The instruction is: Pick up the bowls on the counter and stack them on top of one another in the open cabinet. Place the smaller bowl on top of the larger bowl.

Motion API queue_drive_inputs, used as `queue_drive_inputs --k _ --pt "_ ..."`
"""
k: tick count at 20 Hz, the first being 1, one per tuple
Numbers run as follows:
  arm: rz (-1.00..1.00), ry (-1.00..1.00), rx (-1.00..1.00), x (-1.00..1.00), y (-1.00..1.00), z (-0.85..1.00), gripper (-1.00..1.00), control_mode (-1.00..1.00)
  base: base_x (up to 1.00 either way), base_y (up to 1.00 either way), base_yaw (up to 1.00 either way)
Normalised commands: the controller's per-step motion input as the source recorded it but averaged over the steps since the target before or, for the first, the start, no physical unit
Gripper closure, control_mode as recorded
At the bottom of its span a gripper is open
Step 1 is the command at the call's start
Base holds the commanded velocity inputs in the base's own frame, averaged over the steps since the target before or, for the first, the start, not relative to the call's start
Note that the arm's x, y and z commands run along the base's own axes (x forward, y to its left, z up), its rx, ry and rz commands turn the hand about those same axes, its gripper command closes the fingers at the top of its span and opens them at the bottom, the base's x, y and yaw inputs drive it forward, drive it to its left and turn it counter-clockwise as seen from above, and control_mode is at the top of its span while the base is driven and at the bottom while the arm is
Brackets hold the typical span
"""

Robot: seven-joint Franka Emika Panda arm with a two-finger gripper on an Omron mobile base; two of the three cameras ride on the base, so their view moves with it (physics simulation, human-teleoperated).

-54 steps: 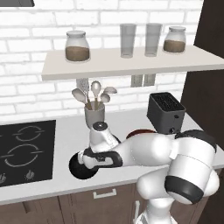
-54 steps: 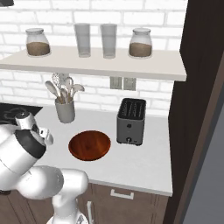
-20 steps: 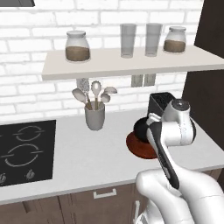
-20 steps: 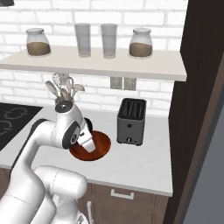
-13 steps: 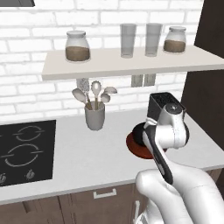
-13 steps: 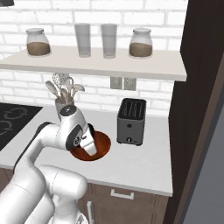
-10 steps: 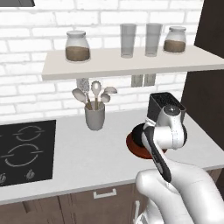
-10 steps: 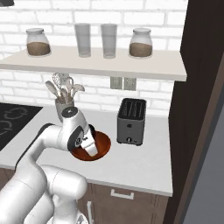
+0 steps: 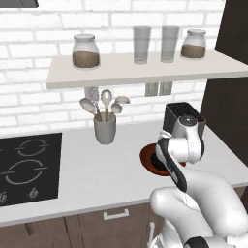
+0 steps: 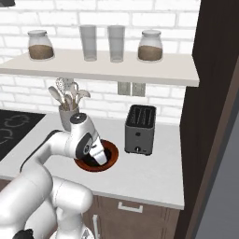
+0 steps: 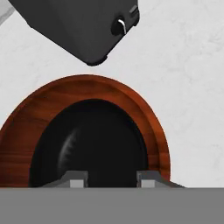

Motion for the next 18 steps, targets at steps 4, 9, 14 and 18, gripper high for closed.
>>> queue_drive_inputs --k 4,9,14,18 --pt "0.00 0.00 0.03 -0.11 -0.12 0.16 -1.00 -1.00 0.00 0.00 0.00" --pt "-0.01 0.01 0.14 -0.78 -0.61 0.29 -1.00 -1.00 0.00 0.00 0.00" --pt "0.05 0.06 0.03 -0.25 -0.26 -0.24 -1.00 -1.00 0.00 0.00 0.00" --pt "0.04 0.05 0.00 0.22 0.02 -0.47 -1.00 -1.00 0.00 0.00 0.00"
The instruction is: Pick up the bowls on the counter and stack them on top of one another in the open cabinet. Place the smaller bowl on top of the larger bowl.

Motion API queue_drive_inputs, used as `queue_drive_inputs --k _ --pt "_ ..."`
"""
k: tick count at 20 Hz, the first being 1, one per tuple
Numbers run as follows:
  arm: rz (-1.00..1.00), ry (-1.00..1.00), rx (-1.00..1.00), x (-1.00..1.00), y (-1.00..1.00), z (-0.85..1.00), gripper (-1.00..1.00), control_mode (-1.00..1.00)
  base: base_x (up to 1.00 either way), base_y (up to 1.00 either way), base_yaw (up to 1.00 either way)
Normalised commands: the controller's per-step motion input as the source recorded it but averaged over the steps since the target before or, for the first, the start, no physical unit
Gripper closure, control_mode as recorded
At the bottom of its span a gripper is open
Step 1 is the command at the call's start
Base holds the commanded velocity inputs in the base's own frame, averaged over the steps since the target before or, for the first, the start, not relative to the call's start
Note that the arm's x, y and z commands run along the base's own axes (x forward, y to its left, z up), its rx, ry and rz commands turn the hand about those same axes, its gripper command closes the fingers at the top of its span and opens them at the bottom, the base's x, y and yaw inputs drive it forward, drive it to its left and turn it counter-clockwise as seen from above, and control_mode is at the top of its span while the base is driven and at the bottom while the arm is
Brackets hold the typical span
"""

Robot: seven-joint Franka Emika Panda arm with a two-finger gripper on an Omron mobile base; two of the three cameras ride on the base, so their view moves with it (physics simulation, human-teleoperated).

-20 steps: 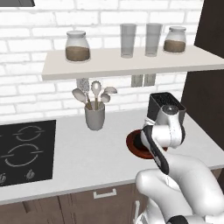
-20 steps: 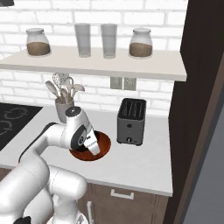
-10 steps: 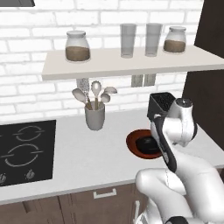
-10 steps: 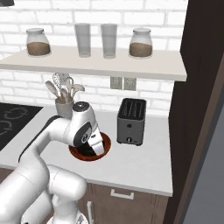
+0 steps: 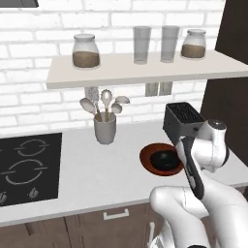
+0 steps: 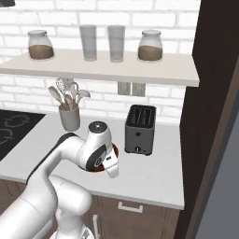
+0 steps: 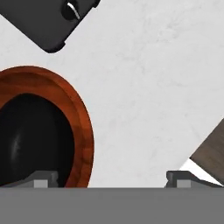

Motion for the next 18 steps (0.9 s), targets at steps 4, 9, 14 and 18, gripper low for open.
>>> queue_drive_inputs --k 4,9,14,18 --pt "0.01 0.00 0.01 0.49 0.13 -0.21 -1.00 -1.00 0.00 0.00 0.00" --pt "0.00 0.01 0.00 0.46 0.16 -0.35 -1.00 -1.00 0.00 0.00 0.00" --pt "0.02 0.06 0.00 0.30 0.15 -0.60 -1.00 -1.00 0.00 0.00 0.00" --pt "0.04 0.09 -0.02 0.27 0.16 -0.63 1.00 -1.00 0.00 0.00 0.00"
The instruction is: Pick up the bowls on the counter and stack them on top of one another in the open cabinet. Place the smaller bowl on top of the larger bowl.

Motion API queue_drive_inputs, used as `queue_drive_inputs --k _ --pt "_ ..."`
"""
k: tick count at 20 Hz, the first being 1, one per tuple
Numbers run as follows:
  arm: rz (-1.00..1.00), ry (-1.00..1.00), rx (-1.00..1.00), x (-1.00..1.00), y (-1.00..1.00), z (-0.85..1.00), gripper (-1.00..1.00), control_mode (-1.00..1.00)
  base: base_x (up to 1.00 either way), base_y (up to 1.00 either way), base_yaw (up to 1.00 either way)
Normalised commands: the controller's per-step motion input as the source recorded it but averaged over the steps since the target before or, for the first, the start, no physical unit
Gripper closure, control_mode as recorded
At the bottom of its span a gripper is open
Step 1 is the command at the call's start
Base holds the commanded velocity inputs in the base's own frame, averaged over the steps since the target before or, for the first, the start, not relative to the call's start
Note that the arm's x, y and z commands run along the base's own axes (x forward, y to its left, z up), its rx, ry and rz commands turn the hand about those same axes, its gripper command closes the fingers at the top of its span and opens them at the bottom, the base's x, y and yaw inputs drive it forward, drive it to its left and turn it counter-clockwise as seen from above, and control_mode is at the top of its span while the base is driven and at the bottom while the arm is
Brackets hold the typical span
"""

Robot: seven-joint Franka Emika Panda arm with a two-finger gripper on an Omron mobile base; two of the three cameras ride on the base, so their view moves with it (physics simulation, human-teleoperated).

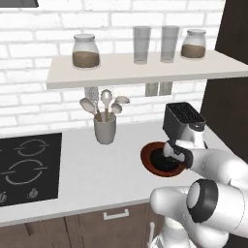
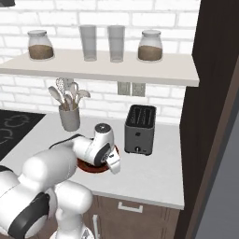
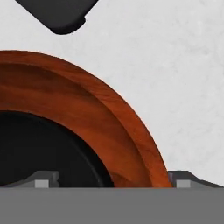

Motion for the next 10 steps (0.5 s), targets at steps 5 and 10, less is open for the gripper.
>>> queue_drive_inputs --k 5,10 --pt "0.02 0.02 -0.02 0.05 0.02 -0.20 1.00 -1.00 0.00 0.00 0.00" --pt "0.00 0.00 0.00 0.00 0.00 0.06 1.00 -1.00 0.00 0.00 0.00"
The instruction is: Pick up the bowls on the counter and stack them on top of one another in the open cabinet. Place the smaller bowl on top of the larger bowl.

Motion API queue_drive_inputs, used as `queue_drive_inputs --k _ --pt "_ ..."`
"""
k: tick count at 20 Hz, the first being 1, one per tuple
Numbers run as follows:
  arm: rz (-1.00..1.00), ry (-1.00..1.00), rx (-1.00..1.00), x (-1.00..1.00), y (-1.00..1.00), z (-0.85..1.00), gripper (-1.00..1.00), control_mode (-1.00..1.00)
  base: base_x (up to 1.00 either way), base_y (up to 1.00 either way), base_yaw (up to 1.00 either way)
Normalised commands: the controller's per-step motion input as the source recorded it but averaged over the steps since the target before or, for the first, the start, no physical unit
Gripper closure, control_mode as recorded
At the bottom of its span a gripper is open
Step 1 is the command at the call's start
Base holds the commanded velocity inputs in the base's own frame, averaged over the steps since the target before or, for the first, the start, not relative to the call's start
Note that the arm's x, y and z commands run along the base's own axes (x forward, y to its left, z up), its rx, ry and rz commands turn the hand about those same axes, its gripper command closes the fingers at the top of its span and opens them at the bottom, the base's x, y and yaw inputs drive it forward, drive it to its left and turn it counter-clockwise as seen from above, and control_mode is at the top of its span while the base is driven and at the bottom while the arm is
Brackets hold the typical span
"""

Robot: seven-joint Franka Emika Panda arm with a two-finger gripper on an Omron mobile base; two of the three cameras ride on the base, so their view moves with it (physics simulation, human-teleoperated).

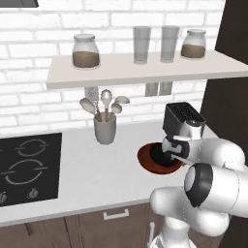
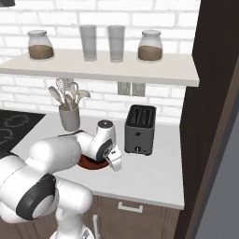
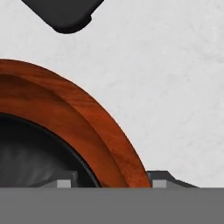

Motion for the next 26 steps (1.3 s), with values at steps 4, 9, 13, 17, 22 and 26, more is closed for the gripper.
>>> queue_drive_inputs --k 4,9,13,17,22,26 --pt "0.00 0.00 0.00 -0.32 0.00 0.76 1.00 -1.00 0.00 0.00 0.00" --pt "0.00 0.00 0.02 -0.88 0.00 1.00 1.00 -1.00 0.00 0.00 0.00" --pt "0.00 0.00 0.06 -0.96 0.00 1.00 1.00 -1.00 0.00 0.00 0.00" --pt "0.02 0.00 0.09 -0.88 0.02 1.00 1.00 -1.00 0.00 0.00 0.00" --pt "0.00 -0.08 0.06 -0.79 0.02 1.00 1.00 -1.00 0.00 0.00 0.00" --pt "0.03 -0.11 0.17 -0.35 0.40 1.00 1.00 -1.00 0.00 0.00 0.00"
